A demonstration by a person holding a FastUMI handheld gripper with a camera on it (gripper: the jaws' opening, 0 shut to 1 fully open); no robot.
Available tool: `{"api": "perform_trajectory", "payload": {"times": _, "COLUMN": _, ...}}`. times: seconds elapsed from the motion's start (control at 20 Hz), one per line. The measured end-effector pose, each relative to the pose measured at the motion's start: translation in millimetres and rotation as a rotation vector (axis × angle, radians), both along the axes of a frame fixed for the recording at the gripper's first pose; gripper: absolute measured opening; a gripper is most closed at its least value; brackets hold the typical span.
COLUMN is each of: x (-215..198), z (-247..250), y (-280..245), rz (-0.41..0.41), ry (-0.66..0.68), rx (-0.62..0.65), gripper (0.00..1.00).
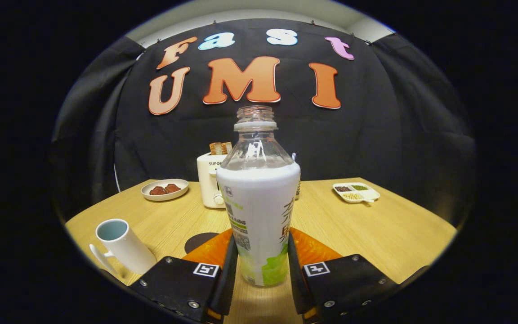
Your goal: Take the bottle from table, then pour the juice into the cup, finally place the bottle on the coaster
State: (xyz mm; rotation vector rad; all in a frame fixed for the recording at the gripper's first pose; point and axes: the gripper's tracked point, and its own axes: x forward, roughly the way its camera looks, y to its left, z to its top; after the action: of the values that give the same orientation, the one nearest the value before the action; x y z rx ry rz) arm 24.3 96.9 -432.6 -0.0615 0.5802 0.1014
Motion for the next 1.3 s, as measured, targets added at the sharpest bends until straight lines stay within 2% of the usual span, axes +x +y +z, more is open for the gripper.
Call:
{"api": "perform_trajectory", "payload": {"times": 0.4, "x": 8.1, "z": 33.1, "y": 11.1, "rz": 0.11, "ry": -0.096, "rx": -0.187, "gripper": 0.54}}
{"api": "perform_trajectory", "payload": {"times": 0.8, "x": 8.3, "z": 34.6, "y": 40.2, "rz": 0.28, "ry": -0.181, "rx": -0.453, "gripper": 0.54}}
{"api": "perform_trajectory", "payload": {"times": 1.15, "x": 7.1, "z": 42.7, "y": 73.7, "rz": 0.466, "ry": -0.305, "rx": -0.726, "gripper": 0.54}}
{"api": "perform_trajectory", "payload": {"times": 1.3, "x": 6.4, "z": 41.1, "y": 84.0, "rz": 0.528, "ry": -0.335, "rx": -0.801, "gripper": 0.53}}
